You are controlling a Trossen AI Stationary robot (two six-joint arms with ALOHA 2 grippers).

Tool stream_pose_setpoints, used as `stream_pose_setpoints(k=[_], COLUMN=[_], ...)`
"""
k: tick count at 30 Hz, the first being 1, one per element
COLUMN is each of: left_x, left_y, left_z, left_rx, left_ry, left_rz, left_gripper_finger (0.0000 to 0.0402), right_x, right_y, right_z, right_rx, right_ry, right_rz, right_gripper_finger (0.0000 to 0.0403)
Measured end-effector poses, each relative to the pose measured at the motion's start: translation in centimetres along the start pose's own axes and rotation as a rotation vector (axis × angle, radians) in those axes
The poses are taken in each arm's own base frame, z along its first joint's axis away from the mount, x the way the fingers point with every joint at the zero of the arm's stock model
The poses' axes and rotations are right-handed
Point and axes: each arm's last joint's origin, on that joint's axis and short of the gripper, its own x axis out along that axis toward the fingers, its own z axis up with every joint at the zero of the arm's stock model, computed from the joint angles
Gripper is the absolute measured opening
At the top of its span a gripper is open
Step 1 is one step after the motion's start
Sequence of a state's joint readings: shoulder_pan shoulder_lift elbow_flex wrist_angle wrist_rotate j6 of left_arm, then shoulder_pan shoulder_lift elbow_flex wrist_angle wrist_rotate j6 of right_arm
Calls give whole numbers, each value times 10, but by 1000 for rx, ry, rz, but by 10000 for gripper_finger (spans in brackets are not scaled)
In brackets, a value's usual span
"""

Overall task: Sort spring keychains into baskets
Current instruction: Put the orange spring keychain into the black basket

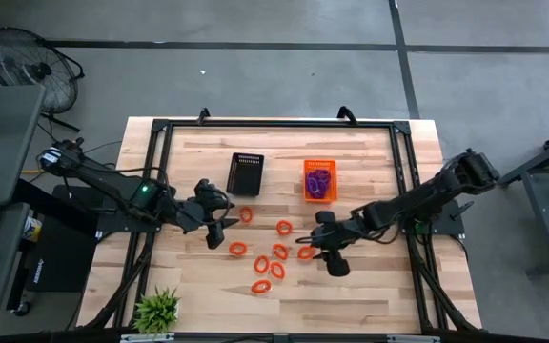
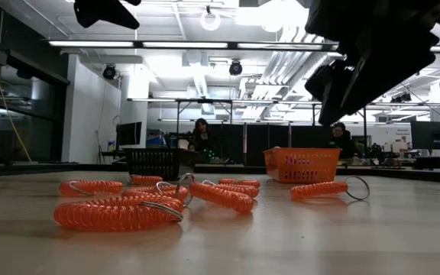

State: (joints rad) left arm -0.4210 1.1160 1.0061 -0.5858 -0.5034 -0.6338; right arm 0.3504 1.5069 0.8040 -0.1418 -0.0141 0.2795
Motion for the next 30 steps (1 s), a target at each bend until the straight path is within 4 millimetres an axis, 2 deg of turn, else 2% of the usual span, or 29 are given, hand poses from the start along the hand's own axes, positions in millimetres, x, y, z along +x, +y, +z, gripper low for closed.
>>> stream_pose_setpoints(k=[4, 9, 15, 22, 30], left_x=[0, 0, 0, 0, 0], left_y=[0, 0, 1, 1, 1], left_z=[0, -1, -1, -2, -2], left_rx=[1, 4, 11, 16, 17], left_ry=[6, 15, 17, 22, 22], left_rz=[-6, -6, -4, 0, 0], left_gripper_finger=[216, 216, 216, 216, 216], right_x=[2, 3, 10, 20, 21], right_y=[1, 6, 3, 3, 0], right_z=[2, 25, 43, 39, 28], right_rx=[19, -50, -83, -89, -110], right_ry=[-2, 14, 167, 318, 381], right_rz=[18, 10, -28, -14, -31], right_gripper_finger=[167, 167, 167, 167, 167])
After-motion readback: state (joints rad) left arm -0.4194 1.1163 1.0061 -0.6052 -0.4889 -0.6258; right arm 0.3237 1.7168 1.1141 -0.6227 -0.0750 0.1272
